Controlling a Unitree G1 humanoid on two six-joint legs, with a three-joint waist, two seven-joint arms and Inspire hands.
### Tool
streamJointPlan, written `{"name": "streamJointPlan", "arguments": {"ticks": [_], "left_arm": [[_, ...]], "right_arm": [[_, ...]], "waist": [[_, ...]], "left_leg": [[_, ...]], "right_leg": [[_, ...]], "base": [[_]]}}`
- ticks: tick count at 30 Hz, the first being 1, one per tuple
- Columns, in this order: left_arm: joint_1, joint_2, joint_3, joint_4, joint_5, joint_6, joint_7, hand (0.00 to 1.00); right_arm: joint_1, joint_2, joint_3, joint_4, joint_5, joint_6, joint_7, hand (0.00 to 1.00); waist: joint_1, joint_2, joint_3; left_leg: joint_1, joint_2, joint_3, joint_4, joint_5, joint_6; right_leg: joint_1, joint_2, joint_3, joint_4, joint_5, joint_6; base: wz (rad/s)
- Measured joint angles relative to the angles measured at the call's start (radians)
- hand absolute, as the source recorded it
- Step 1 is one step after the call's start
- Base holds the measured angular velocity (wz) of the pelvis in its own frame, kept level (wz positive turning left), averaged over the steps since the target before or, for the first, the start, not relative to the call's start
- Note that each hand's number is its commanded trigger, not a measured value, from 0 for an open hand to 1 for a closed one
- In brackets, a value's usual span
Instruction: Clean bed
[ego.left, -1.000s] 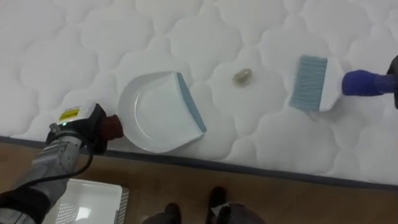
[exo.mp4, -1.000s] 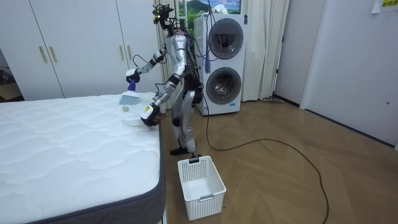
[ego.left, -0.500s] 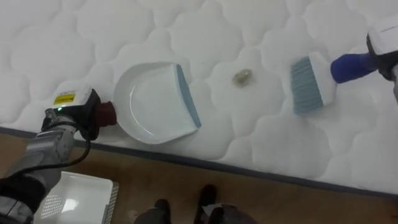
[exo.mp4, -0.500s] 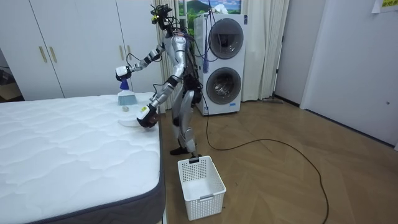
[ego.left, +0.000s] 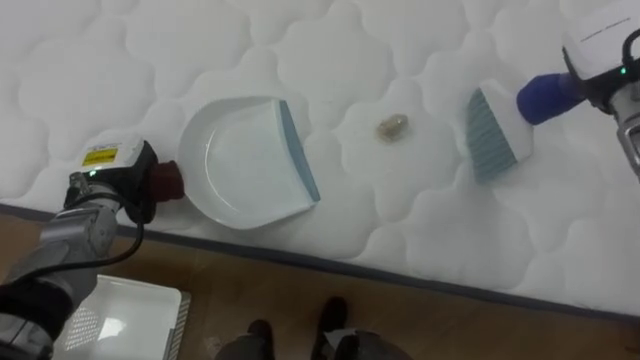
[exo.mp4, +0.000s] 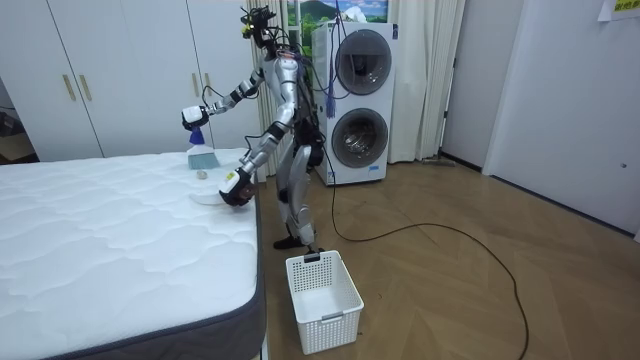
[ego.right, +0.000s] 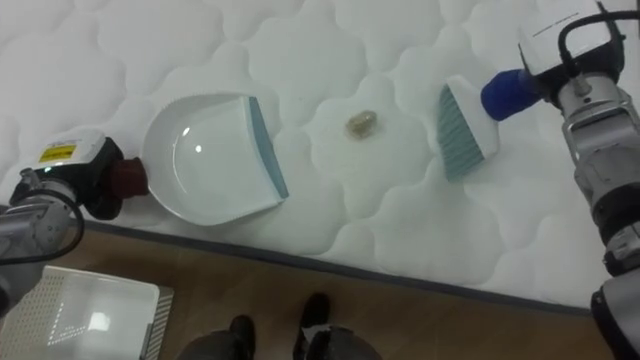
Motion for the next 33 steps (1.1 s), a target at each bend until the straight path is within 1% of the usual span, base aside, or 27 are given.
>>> {"name": "streamJointPlan", "arguments": {"ticks": [3,6,7,8,9,13,15,18,20,21,23,25,28,30,33], "left_arm": [[0.000,-0.003,0.000,-0.002,0.004,0.010,0.000,1.00],[0.000,-0.006,-0.003,0.000,0.003,0.014,0.003,1.00],[0.000,-0.006,-0.008,0.000,0.003,0.016,0.004,1.00],[0.000,-0.006,-0.010,0.000,0.003,0.017,0.005,1.00],[0.000,-0.007,-0.010,0.000,0.003,0.017,0.005,1.00],[0.000,-0.013,-0.018,0.000,0.000,0.017,0.013,1.00],[0.000,-0.019,-0.018,0.000,0.001,0.019,0.019,1.00],[-0.001,-0.035,-0.019,0.000,0.001,0.033,0.021,1.00],[-0.001,-0.038,-0.019,0.000,0.002,0.040,0.021,1.00],[-0.001,-0.038,-0.019,0.000,0.002,0.042,0.021,1.00],[-0.001,-0.041,-0.019,0.000,0.003,0.046,0.021,1.00],[-0.001,-0.042,-0.019,0.000,0.004,0.046,0.021,1.00],[-0.001,-0.043,-0.019,0.000,0.007,0.045,0.022,1.00],[-0.001,-0.044,-0.019,0.000,0.008,0.045,0.024,1.00],[0.000,-0.046,-0.038,0.000,0.005,0.045,0.043,1.00]], "right_arm": [[0.002,0.003,0.001,0.002,0.014,0.003,-0.006,1.00],[0.011,0.031,0.002,0.003,0.045,0.018,-0.022,1.00],[0.011,0.047,0.002,0.004,0.053,0.025,-0.027,1.00],[0.011,0.061,0.002,0.003,0.062,0.033,-0.037,1.00],[0.011,0.066,0.002,0.003,0.069,0.034,-0.042,1.00],[0.011,0.100,0.010,0.003,0.128,0.034,-0.048,1.00],[0.015,0.106,0.029,-0.009,0.160,0.033,-0.040,1.00],[0.038,0.114,0.033,-0.047,0.177,0.033,-0.027,1.00],[0.044,0.137,0.032,-0.056,0.191,0.033,-0.011,1.00],[0.044,0.142,0.032,-0.057,0.192,0.033,-0.009,1.00],[0.056,0.152,0.032,-0.086,0.193,0.032,-0.007,1.00],[0.065,0.156,0.032,-0.111,0.195,0.029,-0.006,1.00],[0.069,0.177,0.031,-0.149,0.200,0.030,0.014,1.00],[0.072,0.186,0.031,-0.177,0.221,0.022,0.023,1.00],[0.085,0.188,0.032,-0.225,0.283,0.008,0.045,1.00]], "waist": [[0.001,0.000,0.0001],[0.001,0.001,0.0006],[0.001,0.002,0.0011],[0.001,0.002,0.0011],[0.001,0.002,0.0011],[0.008,0.003,0.0021],[0.010,0.005,0.0032],[0.015,0.010,0.0062],[0.013,0.017,0.0088],[0.012,0.019,0.0093],[0.011,0.027,0.0084],[0.012,0.030,0.0089],[0.011,0.032,0.0089],[0.011,0.032,0.0087],[0.013,0.034,0.0078]], "left_leg": [[0.004,0.001,-0.001,-0.011,0.002,-0.002],[0.012,0.008,-0.005,-0.014,0.006,-0.003],[0.015,0.012,-0.006,-0.014,0.006,-0.003],[0.015,0.013,-0.007,-0.014,0.006,-0.003],[0.015,0.013,-0.008,-0.014,0.006,-0.003],[0.013,0.012,-0.010,-0.016,0.005,-0.003],[0.013,0.012,-0.010,-0.016,0.005,-0.003],[0.013,0.012,-0.010,-0.015,0.005,-0.003],[0.013,0.013,-0.010,-0.015,0.005,-0.003],[0.013,0.013,-0.010,-0.016,0.005,-0.003],[0.014,0.013,-0.009,-0.016,0.005,-0.004],[0.016,0.013,-0.008,-0.015,0.005,-0.004],[0.016,0.012,-0.008,-0.014,0.005,-0.004],[0.016,0.012,-0.008,-0.016,0.005,-0.004],[0.017,0.011,-0.007,-0.020,0.005,-0.004]], "right_leg": [[0.010,0.007,0.000,-0.022,0.011,0.000],[0.032,0.016,-0.007,-0.052,0.021,0.000],[0.040,0.019,-0.010,-0.062,0.024,0.000],[0.042,0.020,-0.013,-0.066,0.025,0.001],[0.042,0.020,-0.013,-0.066,0.025,0.001],[0.042,0.019,-0.017,-0.067,0.025,0.001],[0.042,0.018,-0.018,-0.067,0.025,0.001],[0.042,0.018,-0.019,-0.065,0.025,0.001],[0.040,0.018,-0.019,-0.062,0.025,0.001],[0.040,0.018,-0.019,-0.061,0.025,0.001],[0.039,0.018,-0.019,-0.059,0.025,0.001],[0.039,0.016,-0.018,-0.051,0.025,-0.001],[0.036,0.014,-0.017,-0.043,0.022,-0.003],[0.036,0.015,-0.013,-0.040,0.022,-0.004],[0.034,0.014,-0.010,-0.038,0.022,-0.004]], "base": [[-0.03],[0.00],[0.00],[0.00],[0.00],[0.00],[0.00],[0.00],[0.00],[0.00],[0.00],[0.00],[0.00],[0.00],[0.00]]}}
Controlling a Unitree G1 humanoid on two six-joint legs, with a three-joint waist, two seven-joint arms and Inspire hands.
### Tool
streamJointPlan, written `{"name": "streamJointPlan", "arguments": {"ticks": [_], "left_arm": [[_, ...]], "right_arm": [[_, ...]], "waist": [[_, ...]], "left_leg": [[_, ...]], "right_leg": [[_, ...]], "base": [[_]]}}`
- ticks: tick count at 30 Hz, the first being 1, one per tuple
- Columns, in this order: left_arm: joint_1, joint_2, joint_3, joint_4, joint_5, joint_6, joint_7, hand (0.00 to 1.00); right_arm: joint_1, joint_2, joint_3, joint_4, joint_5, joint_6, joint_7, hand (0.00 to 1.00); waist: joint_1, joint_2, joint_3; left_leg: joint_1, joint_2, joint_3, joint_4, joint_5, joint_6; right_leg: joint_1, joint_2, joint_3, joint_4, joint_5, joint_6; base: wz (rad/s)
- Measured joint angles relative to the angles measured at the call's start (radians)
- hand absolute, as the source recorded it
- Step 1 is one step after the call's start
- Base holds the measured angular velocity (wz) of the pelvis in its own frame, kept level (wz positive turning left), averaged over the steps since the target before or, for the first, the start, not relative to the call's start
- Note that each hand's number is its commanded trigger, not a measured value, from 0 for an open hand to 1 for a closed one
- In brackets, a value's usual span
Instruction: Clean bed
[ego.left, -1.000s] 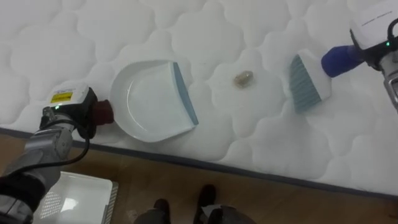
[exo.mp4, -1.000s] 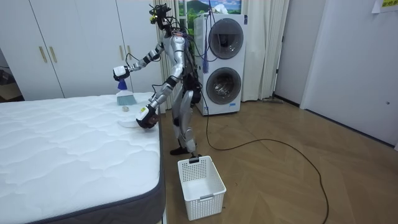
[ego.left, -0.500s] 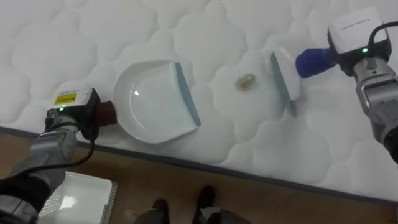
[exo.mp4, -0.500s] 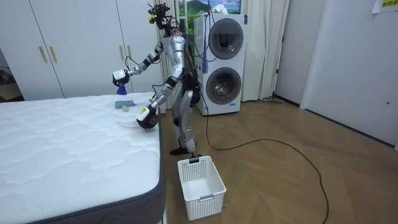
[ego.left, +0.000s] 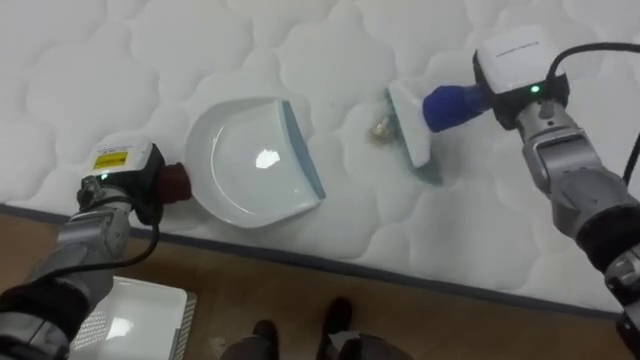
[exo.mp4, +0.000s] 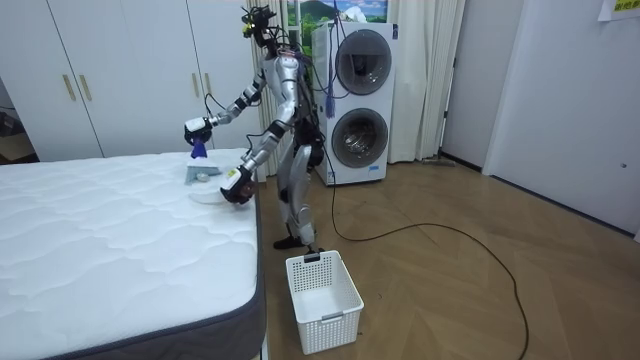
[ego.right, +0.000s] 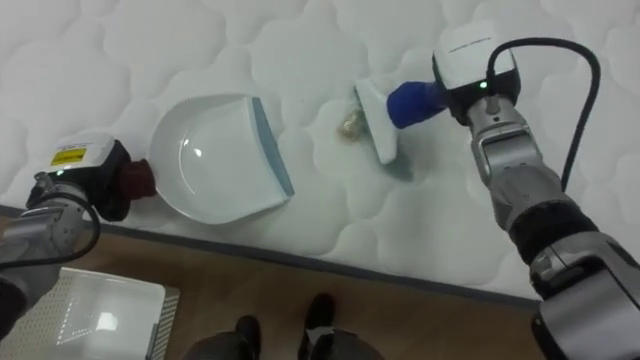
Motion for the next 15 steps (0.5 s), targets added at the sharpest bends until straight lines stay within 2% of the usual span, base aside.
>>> {"name": "streamJointPlan", "arguments": {"ticks": [4,9,13,15], "left_arm": [[0.000,-0.005,-0.008,-0.001,0.003,0.001,0.000,1.00],[0.000,-0.013,-0.004,-0.001,0.029,-0.007,-0.001,1.00],[0.002,-0.014,-0.001,0.002,0.037,-0.028,0.006,1.00],[0.008,-0.018,0.000,0.011,0.037,-0.040,0.009,1.00]], "right_arm": [[0.030,0.001,0.008,-0.073,0.124,-0.004,0.075,1.00],[0.038,0.021,0.008,-0.092,0.326,-0.034,0.163,1.00],[0.039,0.039,0.009,-0.097,0.488,-0.098,0.213,1.00],[0.039,0.060,0.008,-0.125,0.535,-0.115,0.249,1.00]], "waist": [[0.005,0.006,-0.0033],[0.010,0.023,-0.0104],[0.020,0.029,-0.0122],[0.020,0.029,-0.0119]], "left_leg": [[-0.002,0.001,-0.002,0.006,0.000,0.000],[-0.003,0.001,-0.002,0.011,0.000,0.000],[0.000,0.003,-0.002,0.019,0.001,-0.001],[-0.001,0.003,-0.002,0.026,0.001,-0.001]], "right_leg": [[0.001,0.000,-0.003,0.002,0.000,0.000],[-0.002,0.000,-0.001,0.005,0.001,-0.001],[-0.002,-0.001,-0.003,0.013,-0.002,-0.004],[-0.002,-0.003,-0.003,0.018,-0.003,-0.006]], "base": [[0.00],[0.00],[0.00],[0.00]]}}
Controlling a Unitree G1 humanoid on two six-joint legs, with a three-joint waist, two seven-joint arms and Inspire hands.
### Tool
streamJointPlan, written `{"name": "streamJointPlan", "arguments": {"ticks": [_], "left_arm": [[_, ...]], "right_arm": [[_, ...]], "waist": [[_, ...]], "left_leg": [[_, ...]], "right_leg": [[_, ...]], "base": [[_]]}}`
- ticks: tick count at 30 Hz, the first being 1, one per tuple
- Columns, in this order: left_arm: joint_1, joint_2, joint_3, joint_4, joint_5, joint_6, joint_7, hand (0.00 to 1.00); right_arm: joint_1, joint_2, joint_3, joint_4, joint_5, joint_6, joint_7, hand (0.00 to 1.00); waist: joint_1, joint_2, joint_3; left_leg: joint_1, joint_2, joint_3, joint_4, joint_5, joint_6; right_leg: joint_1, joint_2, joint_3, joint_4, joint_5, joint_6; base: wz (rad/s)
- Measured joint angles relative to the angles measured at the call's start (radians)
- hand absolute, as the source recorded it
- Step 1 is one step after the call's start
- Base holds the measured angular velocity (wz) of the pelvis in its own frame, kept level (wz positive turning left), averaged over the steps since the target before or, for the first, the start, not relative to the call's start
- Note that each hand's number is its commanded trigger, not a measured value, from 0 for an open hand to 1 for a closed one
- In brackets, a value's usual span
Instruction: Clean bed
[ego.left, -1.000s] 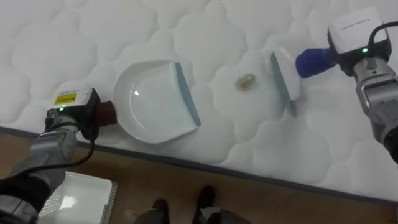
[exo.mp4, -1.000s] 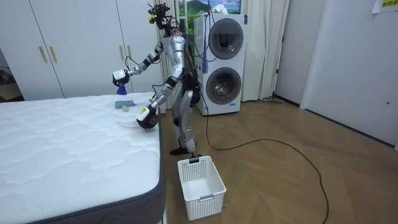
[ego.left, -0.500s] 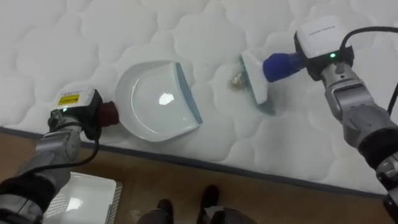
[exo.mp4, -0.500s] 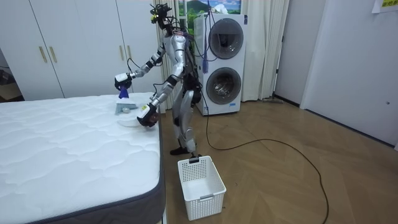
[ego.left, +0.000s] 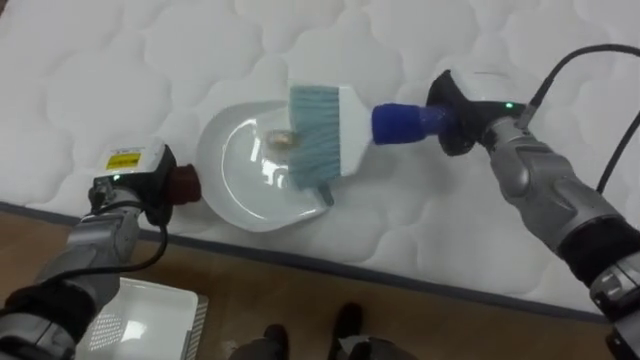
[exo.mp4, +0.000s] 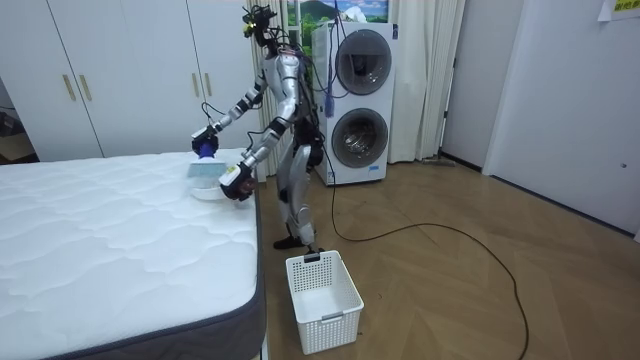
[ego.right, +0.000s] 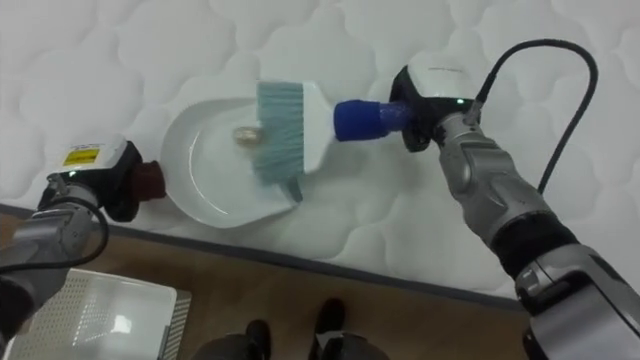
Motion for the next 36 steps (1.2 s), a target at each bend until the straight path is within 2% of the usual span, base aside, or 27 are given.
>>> {"name": "streamJointPlan", "arguments": {"ticks": [5,8,17,21,27,29,33,34,35,36], "left_arm": [[0.001,-0.013,-0.001,0.038,0.000,-0.020,0.019,1.00],[0.002,-0.023,-0.001,0.061,0.001,-0.027,0.028,1.00],[0.005,-0.024,-0.001,0.068,0.002,-0.046,0.028,1.00],[0.006,-0.025,-0.001,0.068,0.002,-0.051,0.029,1.00],[0.011,-0.025,-0.008,0.068,-0.001,-0.053,0.052,1.00],[0.015,-0.025,-0.008,0.068,-0.001,-0.056,0.073,1.00],[0.039,-0.040,0.011,0.057,-0.002,-0.059,0.081,1.00],[0.044,-0.050,0.020,0.052,-0.003,-0.060,0.084,1.00],[0.044,-0.056,0.024,0.051,-0.006,-0.061,0.089,1.00],[0.045,-0.058,0.024,0.051,-0.007,-0.061,0.094,1.00]], "right_arm": [[0.001,0.011,0.000,-0.044,0.127,-0.061,0.058,1.00],[0.001,0.011,0.000,-0.054,0.170,-0.077,0.088,1.00],[0.006,0.012,-0.001,-0.054,0.172,-0.130,0.145,1.00],[0.006,0.012,-0.001,-0.054,0.188,-0.137,0.150,1.00],[0.006,0.010,-0.004,-0.046,0.343,-0.137,0.151,1.00],[0.007,0.010,-0.026,-0.029,0.408,-0.147,0.149,1.00],[0.020,0.010,-0.107,0.019,0.419,-0.158,0.124,1.00],[0.022,0.009,-0.143,0.049,0.437,-0.157,0.113,0.97],[0.032,0.008,-0.182,0.064,0.457,-0.156,0.097,0.73],[0.036,0.007,-0.199,0.071,0.476,-0.156,0.088,0.42]], "waist": [[0.001,0.001,0.0008],[0.004,0.002,0.0010],[0.003,0.001,0.0010],[0.003,0.002,0.0010],[0.000,0.002,0.0010],[-0.005,0.003,0.0008],[-0.020,0.011,-0.0011],[-0.020,0.012,-0.0019],[-0.022,0.012,-0.0020],[-0.022,0.012,-0.0020]], "left_leg": [[0.000,-0.007,0.000,0.002,-0.001,0.001],[0.000,-0.012,0.000,0.001,-0.002,0.003],[0.000,-0.014,0.001,0.007,-0.002,0.003],[0.000,-0.014,0.001,0.011,-0.002,0.003],[0.001,-0.016,-0.001,0.002,-0.002,0.003],[0.002,-0.018,0.000,0.000,-0.002,0.004],[-0.002,-0.017,-0.004,0.017,-0.001,0.005],[-0.002,-0.017,-0.004,0.017,-0.002,0.005],[-0.001,-0.018,-0.004,0.016,-0.002,0.006],[0.000,-0.017,-0.004,0.016,-0.002,0.006]], "right_leg": [[-0.003,-0.011,-0.002,0.016,-0.006,0.002],[-0.007,-0.018,-0.001,0.029,-0.009,0.003],[-0.009,-0.024,-0.001,0.045,-0.013,0.001],[-0.010,-0.024,-0.002,0.046,-0.015,0.001],[-0.010,-0.025,-0.002,0.044,-0.016,0.003],[-0.009,-0.027,-0.002,0.043,-0.017,0.004],[-0.006,-0.028,-0.009,0.043,-0.018,0.006],[-0.006,-0.029,-0.008,0.044,-0.019,0.007],[-0.005,-0.029,-0.008,0.045,-0.019,0.008],[-0.004,-0.029,-0.008,0.045,-0.019,0.008]], "base": [[0.06],[0.02],[0.00],[0.00],[0.01],[0.00],[0.04],[0.00],[0.00],[0.00]]}}
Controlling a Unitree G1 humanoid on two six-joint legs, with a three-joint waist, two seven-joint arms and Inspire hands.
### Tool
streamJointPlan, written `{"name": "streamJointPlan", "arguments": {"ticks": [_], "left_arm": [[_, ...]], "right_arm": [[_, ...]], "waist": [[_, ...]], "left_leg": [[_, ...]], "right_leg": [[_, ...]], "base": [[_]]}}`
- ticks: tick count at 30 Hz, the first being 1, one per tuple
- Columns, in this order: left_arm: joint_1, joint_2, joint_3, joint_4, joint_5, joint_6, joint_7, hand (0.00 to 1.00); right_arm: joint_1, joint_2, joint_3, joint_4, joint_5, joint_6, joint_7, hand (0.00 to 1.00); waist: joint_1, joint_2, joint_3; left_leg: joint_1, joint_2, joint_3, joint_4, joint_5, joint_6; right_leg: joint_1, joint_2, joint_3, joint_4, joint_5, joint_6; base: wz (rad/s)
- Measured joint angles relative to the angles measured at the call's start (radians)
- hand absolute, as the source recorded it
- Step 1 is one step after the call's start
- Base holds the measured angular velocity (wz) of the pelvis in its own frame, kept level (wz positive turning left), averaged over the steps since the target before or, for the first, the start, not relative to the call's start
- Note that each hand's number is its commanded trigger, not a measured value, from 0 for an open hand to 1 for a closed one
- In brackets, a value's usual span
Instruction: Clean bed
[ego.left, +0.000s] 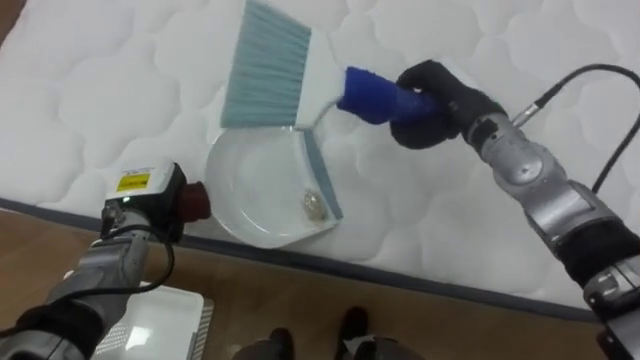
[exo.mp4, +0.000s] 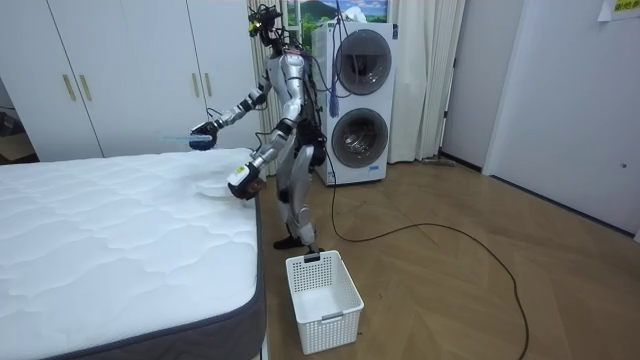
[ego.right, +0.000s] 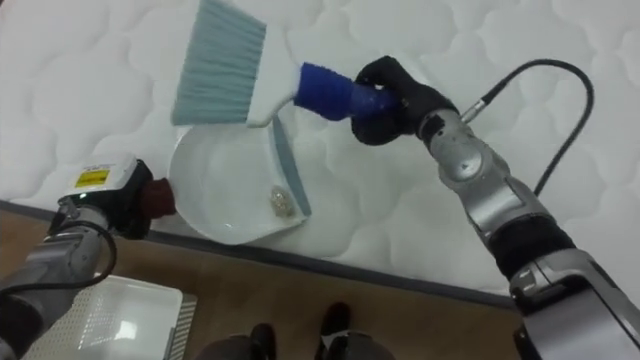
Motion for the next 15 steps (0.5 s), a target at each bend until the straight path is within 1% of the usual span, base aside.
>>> {"name": "streamJointPlan", "arguments": {"ticks": [1,2,4,5,6,8,9,10,11,12,13,14,15], "left_arm": [[0.006,-0.005,0.006,0.000,-0.001,0.000,0.011,1.00],[0.013,-0.014,0.015,0.001,-0.004,0.000,0.014,1.00],[0.025,-0.023,0.018,0.001,-0.009,0.000,0.020,1.00],[0.033,-0.025,0.019,0.000,-0.019,-0.002,0.022,1.00],[0.035,-0.025,0.022,0.000,-0.028,-0.004,0.022,1.00],[0.041,-0.030,0.060,-0.002,-0.059,-0.010,0.024,1.00],[0.044,-0.030,0.065,-0.002,-0.069,-0.011,0.028,1.00],[0.055,-0.031,0.077,-0.003,-0.084,-0.015,0.032,1.00],[0.070,-0.031,0.088,-0.014,-0.091,-0.018,0.033,1.00],[0.081,-0.031,0.096,-0.028,-0.091,-0.019,0.033,1.00],[0.105,-0.033,0.105,-0.047,-0.091,-0.024,0.048,1.00],[0.124,-0.041,0.119,-0.059,-0.091,-0.031,0.055,1.00],[0.133,-0.045,0.123,-0.064,-0.091,-0.032,0.055,1.00]], "right_arm": [[0.003,0.000,-0.022,0.019,0.039,0.000,-0.013,0.24],[0.011,0.000,-0.047,0.036,0.073,0.000,-0.024,0.00],[0.023,0.000,-0.078,0.059,0.111,0.002,-0.043,0.00],[0.035,0.000,-0.104,0.062,0.127,0.004,-0.047,0.00],[0.039,0.000,-0.117,0.062,0.130,0.004,-0.048,0.00],[0.058,-0.001,-0.169,0.060,0.177,0.004,-0.071,0.00],[0.064,-0.001,-0.174,0.060,0.195,0.004,-0.081,0.00],[0.082,-0.001,-0.182,0.059,0.230,0.004,-0.102,0.00],[0.101,-0.001,-0.196,0.059,0.242,0.004,-0.119,0.00],[0.110,-0.001,-0.208,0.059,0.243,0.004,-0.125,0.00],[0.126,-0.002,-0.231,0.059,0.246,0.004,-0.139,0.00],[0.140,-0.002,-0.255,0.059,0.255,0.004,-0.153,0.00],[0.147,-0.002,-0.268,0.059,0.265,0.004,-0.160,0.00]], "waist": [[-0.003,0.000,0.0000],[-0.006,0.000,0.0000],[-0.009,0.000,-0.0003],[-0.020,-0.001,-0.0021],[-0.024,-0.001,-0.0021],[-0.045,-0.001,-0.0031],[-0.046,-0.001,-0.0047],[-0.053,0.000,-0.0141],[-0.060,0.000,-0.0256],[-0.064,0.001,-0.0266],[-0.073,0.002,-0.0313],[-0.077,0.003,-0.0356],[-0.078,0.004,-0.0390]], "left_leg": [[0.006,0.000,0.000,-0.002,0.000,0.000],[0.015,-0.001,0.002,-0.006,0.000,0.000],[0.033,-0.001,0.005,-0.018,0.000,0.000],[0.041,-0.003,0.006,-0.024,0.000,0.000],[0.043,-0.004,0.005,-0.026,-0.001,0.001],[0.049,-0.005,0.004,-0.034,-0.001,0.001],[0.051,-0.005,0.004,-0.033,-0.001,0.000],[0.057,-0.003,0.004,-0.033,-0.001,0.000],[0.065,-0.001,0.005,-0.036,-0.001,0.000],[0.073,-0.001,0.004,-0.038,-0.001,0.000],[0.095,-0.003,0.004,-0.050,-0.001,0.000],[0.123,-0.005,0.006,-0.070,-0.001,0.000],[0.137,-0.005,0.007,-0.079,0.000,0.000]], "right_leg": [[0.004,0.000,0.000,0.000,0.000,0.000],[0.012,0.000,0.001,-0.001,-0.001,0.000],[0.026,0.000,0.003,-0.002,-0.005,0.001],[0.031,0.001,0.010,-0.003,-0.007,0.002],[0.031,0.000,0.012,-0.004,-0.008,0.003],[0.035,0.000,0.012,-0.006,-0.008,0.003],[0.039,0.001,0.011,-0.006,-0.008,0.003],[0.045,0.003,0.011,-0.011,-0.008,0.002],[0.055,0.006,0.011,-0.020,-0.006,0.002],[0.064,0.007,0.011,-0.020,-0.006,0.002],[0.083,0.007,0.011,-0.023,-0.007,0.004],[0.107,0.007,0.013,-0.035,-0.007,0.007],[0.120,0.009,0.014,-0.041,-0.006,0.009]], "base": [[0.00],[0.00],[-0.02],[0.00],[0.00],[0.04],[0.00],[-0.06],[-0.07],[-0.03],[0.00],[0.00],[-0.04]]}}
